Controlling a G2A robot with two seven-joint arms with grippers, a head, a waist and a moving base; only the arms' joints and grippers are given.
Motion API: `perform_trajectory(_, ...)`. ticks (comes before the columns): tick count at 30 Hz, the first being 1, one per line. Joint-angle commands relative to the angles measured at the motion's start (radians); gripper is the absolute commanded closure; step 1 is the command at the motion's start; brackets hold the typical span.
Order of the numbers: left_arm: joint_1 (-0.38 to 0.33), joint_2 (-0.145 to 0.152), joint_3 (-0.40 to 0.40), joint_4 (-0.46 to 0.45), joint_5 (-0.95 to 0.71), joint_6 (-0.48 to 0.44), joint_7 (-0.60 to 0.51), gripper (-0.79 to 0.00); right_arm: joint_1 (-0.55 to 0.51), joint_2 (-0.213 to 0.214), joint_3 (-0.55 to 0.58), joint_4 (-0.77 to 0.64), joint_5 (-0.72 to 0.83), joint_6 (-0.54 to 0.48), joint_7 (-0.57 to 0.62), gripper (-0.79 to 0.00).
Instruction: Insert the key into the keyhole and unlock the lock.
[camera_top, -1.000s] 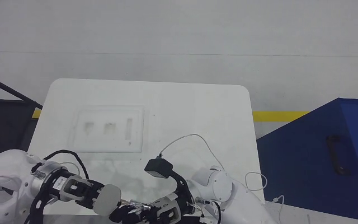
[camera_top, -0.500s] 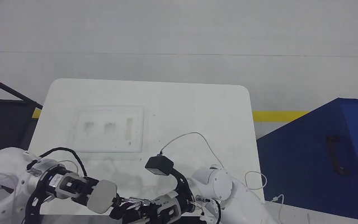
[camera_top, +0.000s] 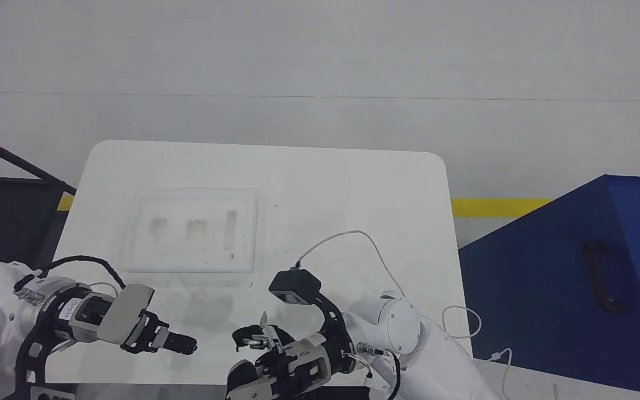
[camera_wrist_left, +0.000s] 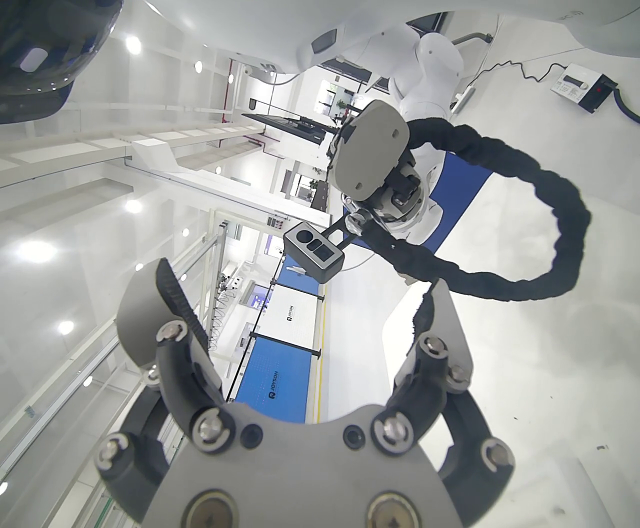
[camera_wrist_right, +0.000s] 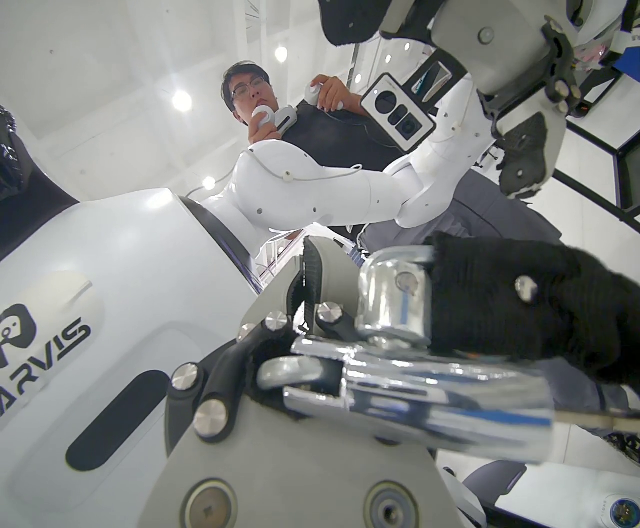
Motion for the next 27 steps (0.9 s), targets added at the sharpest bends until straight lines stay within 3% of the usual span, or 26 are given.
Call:
perform_trajectory(1,0.0,0.0,0.0,0.0,0.0,0.0,0.0,-0.785,-0.009,0.002,0.004,-0.013,-0.034,0.015,-0.031,0.0)
perform_trajectory(17,0.005,0.0,0.006,0.004,-0.012,-0.017,-0.003,-0.785,-0.035,0.002,-0.001,-0.023,0.036,-0.006,-0.007,0.0)
perform_trajectory(20,0.024,0.002,0.051,0.008,-0.236,-0.133,-0.116,-0.785,-0.042,0.004,0.004,-0.032,0.03,0.014,-0.023,0.0)
perform_trajectory(27,0.022,0.047,0.109,-0.008,-0.73,-0.444,-0.427,-0.785,-0.083,0.009,0.027,-0.046,0.054,0.031,-0.073,0.0)
